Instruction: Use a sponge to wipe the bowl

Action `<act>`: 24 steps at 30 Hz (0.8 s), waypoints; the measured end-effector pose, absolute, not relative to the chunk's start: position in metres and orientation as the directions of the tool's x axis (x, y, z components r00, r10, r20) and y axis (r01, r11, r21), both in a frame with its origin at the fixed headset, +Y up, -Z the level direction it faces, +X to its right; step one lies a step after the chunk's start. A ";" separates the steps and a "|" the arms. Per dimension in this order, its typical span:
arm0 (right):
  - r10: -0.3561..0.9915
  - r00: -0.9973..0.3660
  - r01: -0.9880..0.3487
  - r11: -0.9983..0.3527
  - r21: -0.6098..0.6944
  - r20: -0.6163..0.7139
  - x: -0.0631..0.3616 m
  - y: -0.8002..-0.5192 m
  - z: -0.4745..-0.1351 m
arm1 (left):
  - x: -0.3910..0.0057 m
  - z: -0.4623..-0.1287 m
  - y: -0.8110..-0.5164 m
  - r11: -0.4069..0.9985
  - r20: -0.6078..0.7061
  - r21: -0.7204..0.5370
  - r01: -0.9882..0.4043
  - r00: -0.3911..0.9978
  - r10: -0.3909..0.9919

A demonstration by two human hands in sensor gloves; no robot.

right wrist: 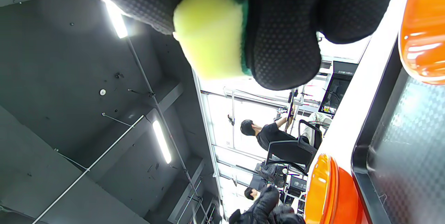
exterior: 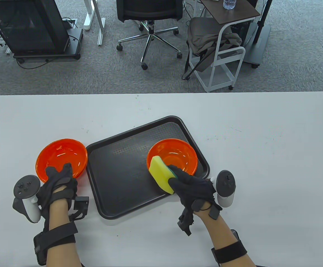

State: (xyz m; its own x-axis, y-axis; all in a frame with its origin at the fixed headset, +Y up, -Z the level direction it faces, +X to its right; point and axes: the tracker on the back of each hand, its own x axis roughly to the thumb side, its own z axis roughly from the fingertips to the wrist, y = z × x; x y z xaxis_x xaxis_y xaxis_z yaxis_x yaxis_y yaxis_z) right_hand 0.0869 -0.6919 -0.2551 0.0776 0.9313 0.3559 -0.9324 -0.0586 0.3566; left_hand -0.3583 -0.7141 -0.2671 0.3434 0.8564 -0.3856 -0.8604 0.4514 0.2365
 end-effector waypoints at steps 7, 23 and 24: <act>0.930 0.077 -0.934 -0.060 0.353 0.361 0.089 -0.691 -0.256 | -0.272 -0.302 -0.723 0.497 -0.299 -0.159 -0.853 0.521 0.799; 0.927 0.090 -0.941 -0.040 0.335 0.364 0.096 -0.689 -0.259 | -0.162 -0.328 -0.774 0.464 -0.309 -0.400 -0.791 0.593 0.744; 0.926 0.089 -0.942 -0.042 0.333 0.366 0.096 -0.689 -0.259 | -0.158 -0.329 -0.776 0.467 -0.308 -0.410 -0.783 0.601 0.738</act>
